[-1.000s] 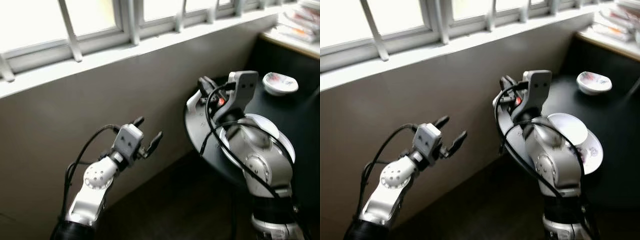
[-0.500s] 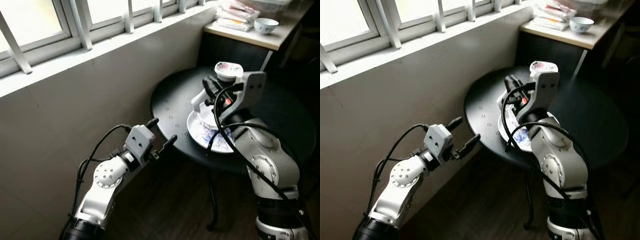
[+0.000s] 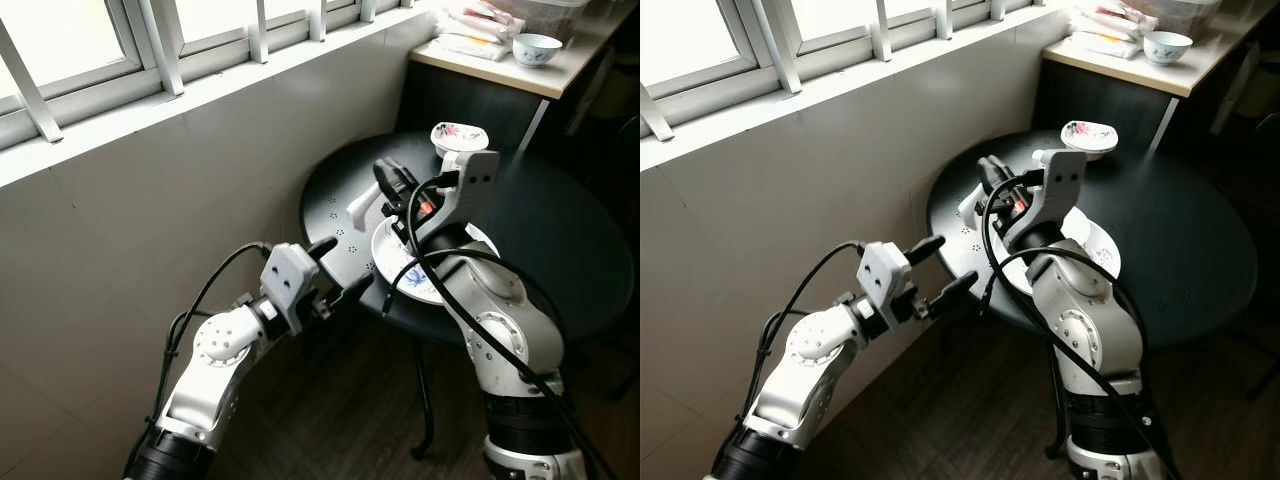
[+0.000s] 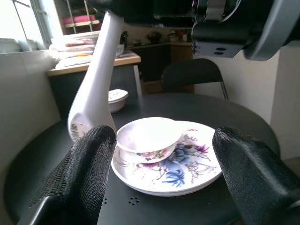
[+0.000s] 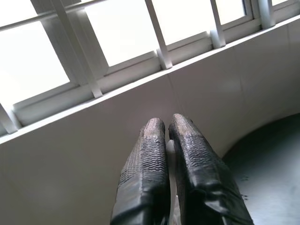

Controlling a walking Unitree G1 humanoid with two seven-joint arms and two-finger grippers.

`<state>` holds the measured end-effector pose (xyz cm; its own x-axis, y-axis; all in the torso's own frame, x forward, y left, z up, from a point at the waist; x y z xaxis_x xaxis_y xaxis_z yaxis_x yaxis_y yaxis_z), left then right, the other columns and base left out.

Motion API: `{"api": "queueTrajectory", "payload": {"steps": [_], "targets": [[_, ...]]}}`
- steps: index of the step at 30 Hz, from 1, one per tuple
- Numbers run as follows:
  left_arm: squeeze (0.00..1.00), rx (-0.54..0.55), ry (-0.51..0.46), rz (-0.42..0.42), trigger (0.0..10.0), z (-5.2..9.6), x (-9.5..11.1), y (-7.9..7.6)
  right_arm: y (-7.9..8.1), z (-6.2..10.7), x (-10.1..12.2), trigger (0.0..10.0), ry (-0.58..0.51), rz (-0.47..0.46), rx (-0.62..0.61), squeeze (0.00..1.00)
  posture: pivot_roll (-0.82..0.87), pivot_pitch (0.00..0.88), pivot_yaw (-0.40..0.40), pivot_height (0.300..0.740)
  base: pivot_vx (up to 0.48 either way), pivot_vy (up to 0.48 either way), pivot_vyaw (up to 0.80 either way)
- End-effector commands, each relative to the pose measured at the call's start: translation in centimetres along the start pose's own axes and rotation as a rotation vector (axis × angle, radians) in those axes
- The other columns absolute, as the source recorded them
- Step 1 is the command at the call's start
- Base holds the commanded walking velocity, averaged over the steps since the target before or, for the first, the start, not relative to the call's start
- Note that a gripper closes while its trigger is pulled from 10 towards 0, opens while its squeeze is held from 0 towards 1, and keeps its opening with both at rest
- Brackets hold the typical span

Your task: Kitchen organization

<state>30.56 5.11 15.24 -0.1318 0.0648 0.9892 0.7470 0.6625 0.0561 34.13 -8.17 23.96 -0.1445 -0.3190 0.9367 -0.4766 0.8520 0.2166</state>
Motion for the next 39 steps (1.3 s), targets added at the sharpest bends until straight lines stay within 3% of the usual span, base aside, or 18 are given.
{"api": "queueTrajectory", "payload": {"steps": [1, 9, 14, 15, 25, 32, 33, 39], "targets": [[0.00, 0.043, 0.015, -0.038, 10.0, -0.1, -0.2, 0.7, 0.3, -0.5, 0.6, 10.0, -0.020, -0.054, 0.006, 0.00, -0.02, 0.000, -0.020, 0.740, 0.000, 0.000, 0.00], [0.00, 0.069, 0.032, -0.057, 10.0, -0.5, -0.6, 0.8, 1.3, -0.9, 0.3, 10.0, -0.014, -0.131, 0.026, 0.00, -0.02, 0.000, -0.020, 0.740, 0.000, 0.000, 0.00], [0.00, 0.149, 0.044, -0.091, 10.0, -0.6, -0.8, 1.8, 1.6, -1.0, 0.3, 10.0, 0.001, -0.153, 0.025, 0.00, -0.02, 0.000, -0.022, 0.740, 0.000, 0.000, 0.00], [0.00, 0.202, 0.049, -0.123, 10.0, -0.4, -0.8, 2.7, 1.5, -1.0, 0.3, 10.0, 0.009, -0.155, 0.023, 0.00, -0.02, 0.000, -0.025, 0.740, 0.000, 0.000, 0.00], [0.00, 0.333, 0.061, -0.165, 10.0, -0.5, -0.9, 4.4, 1.3, -1.0, -0.1, 10.0, 0.048, -0.186, 0.002, 0.00, -0.03, 0.000, -0.026, 0.740, 0.000, 0.000, 0.00], [0.00, 0.298, 0.033, -0.095, 10.0, -1.0, -0.7, 3.8, 1.3, -0.9, -0.1, 10.0, 0.043, -0.205, 0.003, 0.00, -0.03, 0.000, -0.028, 0.740, 0.000, 0.000, 0.00], [0.00, 0.237, 0.004, -0.054, 10.0, -1.4, -0.2, 2.6, 1.5, -0.9, -0.2, 10.0, 0.045, -0.213, 0.013, 0.00, -0.03, 0.000, -0.029, 0.740, 0.000, 0.000, 0.00], [0.00, 0.217, -0.014, -0.014, 10.0, -2.2, -0.1, 1.7, 1.9, -1.0, -0.4, 10.0, 0.050, -0.233, 0.029, 0.00, -0.03, 0.000, -0.029, 0.740, 0.000, 0.000, 0.00]]}}
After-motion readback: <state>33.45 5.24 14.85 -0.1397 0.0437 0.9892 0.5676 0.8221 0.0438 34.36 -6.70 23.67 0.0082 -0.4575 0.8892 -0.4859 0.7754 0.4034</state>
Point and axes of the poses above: a point about 5 cm out from each wrist's last joint towards the gripper, its own z axis pointing back from the gripper into the wrist, its own x axis along the axis of the wrist's last joint, y = z × x, the point moved 4 cm from there along -z, pointing out of the wrist towards the gripper, and after that the axes turned 7 degrees about z, right-handed, at the moved point
